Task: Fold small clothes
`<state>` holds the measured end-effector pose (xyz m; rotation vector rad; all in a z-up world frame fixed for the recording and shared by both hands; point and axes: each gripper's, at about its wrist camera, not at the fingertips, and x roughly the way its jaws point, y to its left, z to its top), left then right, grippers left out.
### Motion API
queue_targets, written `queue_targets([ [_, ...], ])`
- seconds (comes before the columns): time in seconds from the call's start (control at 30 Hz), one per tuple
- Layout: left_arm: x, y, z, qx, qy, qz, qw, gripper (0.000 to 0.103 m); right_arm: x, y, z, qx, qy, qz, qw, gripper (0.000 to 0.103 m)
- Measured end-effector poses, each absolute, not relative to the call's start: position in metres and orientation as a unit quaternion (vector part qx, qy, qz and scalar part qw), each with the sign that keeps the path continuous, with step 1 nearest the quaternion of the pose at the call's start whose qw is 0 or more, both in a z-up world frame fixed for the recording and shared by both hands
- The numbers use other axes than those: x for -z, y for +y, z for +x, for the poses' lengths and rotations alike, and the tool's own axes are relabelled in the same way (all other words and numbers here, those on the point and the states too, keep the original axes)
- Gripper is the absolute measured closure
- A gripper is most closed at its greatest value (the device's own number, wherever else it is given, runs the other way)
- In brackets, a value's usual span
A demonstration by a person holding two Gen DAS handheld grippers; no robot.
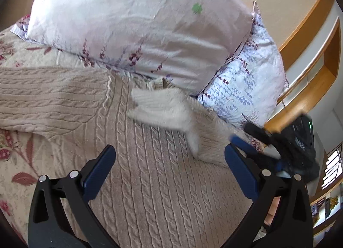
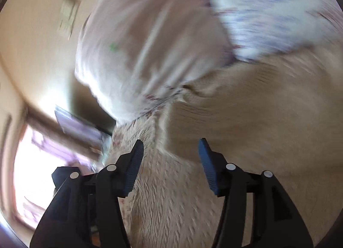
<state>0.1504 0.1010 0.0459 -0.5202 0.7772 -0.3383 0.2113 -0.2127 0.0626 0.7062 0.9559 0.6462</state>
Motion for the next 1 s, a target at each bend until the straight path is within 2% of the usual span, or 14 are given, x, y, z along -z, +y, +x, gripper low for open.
queue_targets([
  [0.2, -0.023, 0.099, 0.181, 0.173, 0.426, -0.326, 0.826, 0.023, -0.023, -0.303, 0.164, -0.190, 0.447, 0.436, 0.758, 0.048],
  [0.33, -0.010, 0.097, 0.192, 0.166, 0.437, -0.384, 0.796, 0.025, 0.000, -0.334, 0.157, -0.129, 0.439, 0.484, 0.746, 0.048],
  [0.47, -0.005, 0.097, 0.199, 0.158, 0.430, -0.430, 0.778, 0.028, 0.007, -0.344, 0.166, -0.094, 0.404, 0.513, 0.751, 0.056],
  [0.53, -0.003, 0.097, 0.204, 0.143, 0.424, -0.447, 0.775, 0.038, 0.012, -0.345, 0.173, -0.082, 0.394, 0.518, 0.755, 0.067],
  [0.57, -0.002, 0.098, 0.207, 0.139, 0.424, -0.451, 0.773, 0.040, 0.014, -0.344, 0.176, -0.074, 0.388, 0.521, 0.756, 0.076],
  [0.63, 0.001, 0.099, 0.213, 0.131, 0.427, -0.459, 0.768, 0.048, 0.019, -0.348, 0.176, -0.065, 0.388, 0.518, 0.760, 0.080],
  [0.7, 0.005, 0.099, 0.216, 0.122, 0.430, -0.466, 0.764, 0.057, 0.021, -0.353, 0.170, -0.069, 0.384, 0.526, 0.756, 0.089],
  [0.83, 0.012, 0.104, 0.222, 0.109, 0.426, -0.474, 0.763, 0.090, 0.010, -0.366, 0.161, -0.037, 0.345, 0.504, 0.791, 0.093],
  [0.87, 0.013, 0.105, 0.222, 0.103, 0.426, -0.472, 0.765, 0.091, 0.010, -0.370, 0.160, -0.032, 0.343, 0.504, 0.792, 0.093],
  [0.9, 0.014, 0.107, 0.221, 0.097, 0.423, -0.468, 0.770, 0.098, 0.009, -0.374, 0.158, -0.023, 0.337, 0.508, 0.793, 0.094],
  [1.0, 0.011, 0.112, 0.216, 0.072, 0.411, -0.451, 0.789, 0.103, 0.003, -0.387, 0.151, 0.011, 0.315, 0.497, 0.808, 0.094],
])
